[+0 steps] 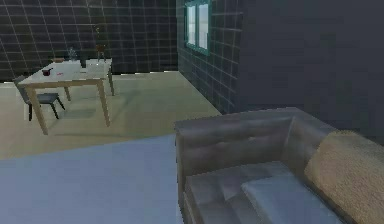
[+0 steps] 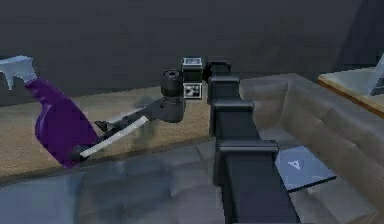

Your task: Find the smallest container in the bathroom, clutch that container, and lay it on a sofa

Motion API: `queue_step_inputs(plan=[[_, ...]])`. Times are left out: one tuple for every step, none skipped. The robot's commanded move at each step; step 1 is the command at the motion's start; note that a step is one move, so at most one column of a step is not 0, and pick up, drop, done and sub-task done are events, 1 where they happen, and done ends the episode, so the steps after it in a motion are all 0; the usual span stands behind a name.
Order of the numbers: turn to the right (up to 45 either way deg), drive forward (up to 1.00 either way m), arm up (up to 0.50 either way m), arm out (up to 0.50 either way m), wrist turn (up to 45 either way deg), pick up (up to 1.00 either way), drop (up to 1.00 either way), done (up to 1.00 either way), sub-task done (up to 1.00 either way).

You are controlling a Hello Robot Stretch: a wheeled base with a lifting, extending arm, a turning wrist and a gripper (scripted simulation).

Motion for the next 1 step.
queue_step_inputs(plan=[[0.0,0.00,0.00,0.00,45.0,0.00,0.00,0.00,0.00]])
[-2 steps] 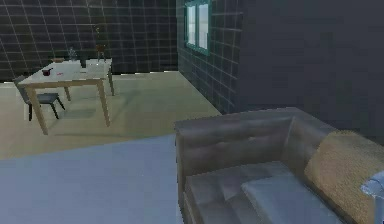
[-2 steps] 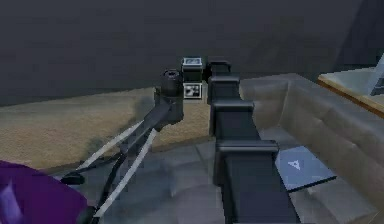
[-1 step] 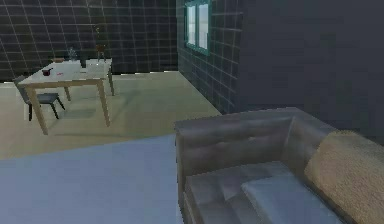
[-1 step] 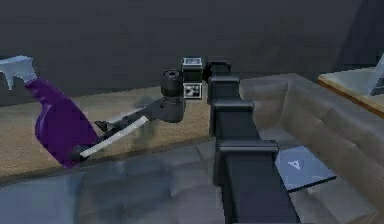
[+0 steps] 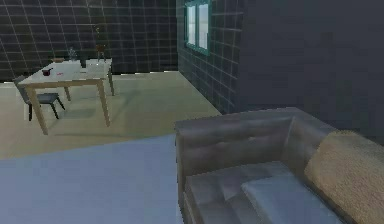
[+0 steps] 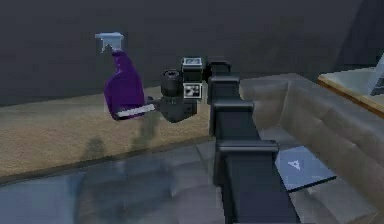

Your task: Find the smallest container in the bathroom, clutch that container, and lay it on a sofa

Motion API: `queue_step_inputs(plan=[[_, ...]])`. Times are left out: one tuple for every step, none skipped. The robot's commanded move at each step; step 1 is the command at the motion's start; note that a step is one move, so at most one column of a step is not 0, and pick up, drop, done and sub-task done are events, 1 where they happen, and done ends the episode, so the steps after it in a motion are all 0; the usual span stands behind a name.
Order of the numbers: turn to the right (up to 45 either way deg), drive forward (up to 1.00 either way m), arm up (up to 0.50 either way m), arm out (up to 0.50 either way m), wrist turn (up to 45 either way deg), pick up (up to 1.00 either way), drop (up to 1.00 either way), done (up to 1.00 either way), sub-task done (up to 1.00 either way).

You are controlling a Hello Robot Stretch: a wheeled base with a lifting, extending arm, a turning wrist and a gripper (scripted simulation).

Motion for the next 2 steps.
queue_step_inputs(plan=[[0.0,0.00,0.00,0.00,24.0,0.00,0.00,0.00,0.00],[0.0,0.00,-0.30,0.00,0.0,0.00,0.00,0.00,0.00]])
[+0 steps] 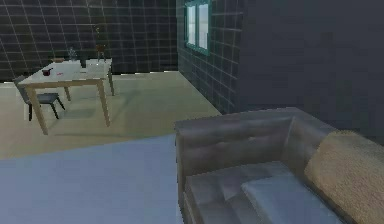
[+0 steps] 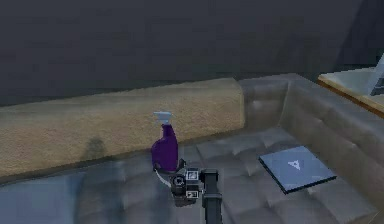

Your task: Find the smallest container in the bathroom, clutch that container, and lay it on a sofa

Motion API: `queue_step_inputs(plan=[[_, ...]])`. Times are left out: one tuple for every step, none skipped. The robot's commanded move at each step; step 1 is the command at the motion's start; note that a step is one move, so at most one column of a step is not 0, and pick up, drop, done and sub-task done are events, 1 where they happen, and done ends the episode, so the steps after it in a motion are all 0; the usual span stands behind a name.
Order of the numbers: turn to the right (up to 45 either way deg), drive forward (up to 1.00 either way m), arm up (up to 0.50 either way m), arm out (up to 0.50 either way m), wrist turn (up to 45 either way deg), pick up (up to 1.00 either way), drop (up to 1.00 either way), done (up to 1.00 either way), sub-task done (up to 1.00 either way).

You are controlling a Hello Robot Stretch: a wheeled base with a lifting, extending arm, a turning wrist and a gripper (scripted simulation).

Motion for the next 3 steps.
queue_step_inputs(plan=[[0.0,0.00,-0.32,0.00,0.0,0.00,0.00,0.00,0.00],[0.0,0.00,0.00,0.00,0.0,0.00,1.00,0.00,0.00],[0.0,0.00,0.10,0.00,0.0,0.00,0.00,0.00,0.00]])
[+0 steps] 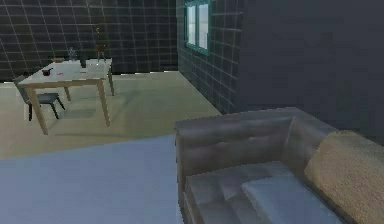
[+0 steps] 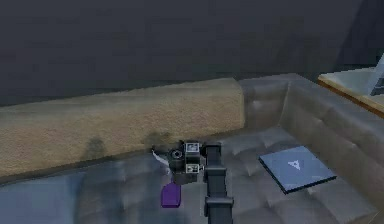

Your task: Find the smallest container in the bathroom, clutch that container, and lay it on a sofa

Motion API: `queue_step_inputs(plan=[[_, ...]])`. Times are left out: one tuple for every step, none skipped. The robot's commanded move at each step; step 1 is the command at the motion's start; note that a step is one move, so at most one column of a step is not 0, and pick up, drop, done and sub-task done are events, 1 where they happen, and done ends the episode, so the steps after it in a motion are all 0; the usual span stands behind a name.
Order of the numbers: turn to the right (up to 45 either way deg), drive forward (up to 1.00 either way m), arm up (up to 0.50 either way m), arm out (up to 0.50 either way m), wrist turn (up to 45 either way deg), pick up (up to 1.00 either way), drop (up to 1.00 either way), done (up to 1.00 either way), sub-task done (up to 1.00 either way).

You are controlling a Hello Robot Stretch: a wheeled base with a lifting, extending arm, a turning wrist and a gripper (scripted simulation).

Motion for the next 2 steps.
queue_step_inputs(plan=[[0.0,0.00,0.00,-0.08,0.0,0.00,0.00,0.00,0.00],[0.0,0.00,0.00,0.00,0.0,0.00,0.00,1.00,0.00]])
